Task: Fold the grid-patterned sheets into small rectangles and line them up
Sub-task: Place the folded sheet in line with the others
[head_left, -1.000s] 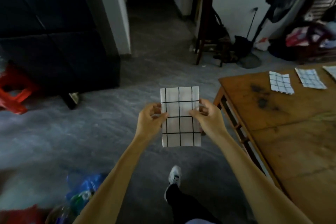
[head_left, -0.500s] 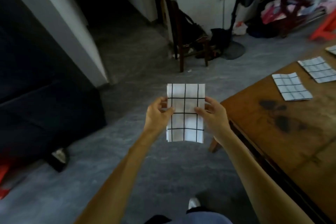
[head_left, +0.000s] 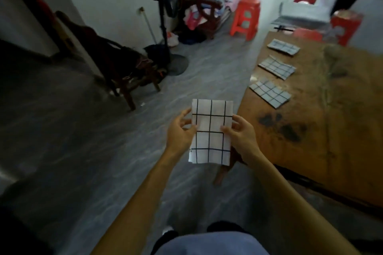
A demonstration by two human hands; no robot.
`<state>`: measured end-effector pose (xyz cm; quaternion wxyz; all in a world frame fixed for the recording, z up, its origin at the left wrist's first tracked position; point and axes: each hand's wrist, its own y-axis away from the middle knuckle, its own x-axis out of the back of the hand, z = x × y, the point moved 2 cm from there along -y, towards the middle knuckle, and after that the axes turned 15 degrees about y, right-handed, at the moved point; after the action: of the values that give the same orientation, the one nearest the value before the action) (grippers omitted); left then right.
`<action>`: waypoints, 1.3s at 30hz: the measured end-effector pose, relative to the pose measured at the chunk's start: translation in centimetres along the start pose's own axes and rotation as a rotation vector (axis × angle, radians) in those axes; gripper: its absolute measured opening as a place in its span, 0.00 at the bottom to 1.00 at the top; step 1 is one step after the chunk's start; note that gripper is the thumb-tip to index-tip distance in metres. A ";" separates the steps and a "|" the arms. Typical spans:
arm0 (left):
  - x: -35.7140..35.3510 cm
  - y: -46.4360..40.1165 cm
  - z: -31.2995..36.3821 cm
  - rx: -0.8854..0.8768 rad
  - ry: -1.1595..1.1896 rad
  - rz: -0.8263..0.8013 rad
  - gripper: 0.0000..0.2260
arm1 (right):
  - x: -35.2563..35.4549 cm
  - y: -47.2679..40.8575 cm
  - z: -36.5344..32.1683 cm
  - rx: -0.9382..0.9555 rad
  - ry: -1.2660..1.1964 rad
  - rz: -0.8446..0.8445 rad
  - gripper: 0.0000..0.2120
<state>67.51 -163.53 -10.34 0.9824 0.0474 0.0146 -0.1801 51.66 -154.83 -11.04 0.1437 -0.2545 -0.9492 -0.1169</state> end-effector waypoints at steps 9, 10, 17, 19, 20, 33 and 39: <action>-1.2 -9.8 0.4 0.004 -0.099 -0.408 0.22 | -1.9 -2.9 -0.3 -0.148 -0.056 0.339 0.13; -1.7 -10.9 0.1 0.009 -0.109 -0.440 0.22 | -1.9 -3.4 0.0 -0.165 -0.061 0.369 0.13; -8.8 -18.6 -2.4 0.029 -0.218 -0.671 0.22 | 1.0 -9.1 4.5 -0.306 -0.151 0.576 0.16; -11.0 -20.8 -3.0 0.048 -0.267 -0.734 0.22 | 1.7 -11.1 5.6 -0.352 -0.164 0.614 0.15; -12.1 -21.7 -3.2 0.056 -0.299 -0.769 0.22 | 2.1 -11.9 6.1 -0.372 -0.173 0.636 0.13; -27.3 -28.6 -8.1 0.076 -0.559 -1.277 0.21 | 6.3 -15.9 11.6 -0.765 -0.346 1.006 0.16; -32.1 -29.6 -12.2 -0.083 -0.675 -1.615 0.16 | 5.1 -16.0 13.9 -1.027 -0.371 1.157 0.20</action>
<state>26.83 -178.54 -23.58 0.5076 -0.0689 -0.2413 -0.8243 36.21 -162.00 -24.67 -0.1139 -0.7568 -0.5023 -0.4024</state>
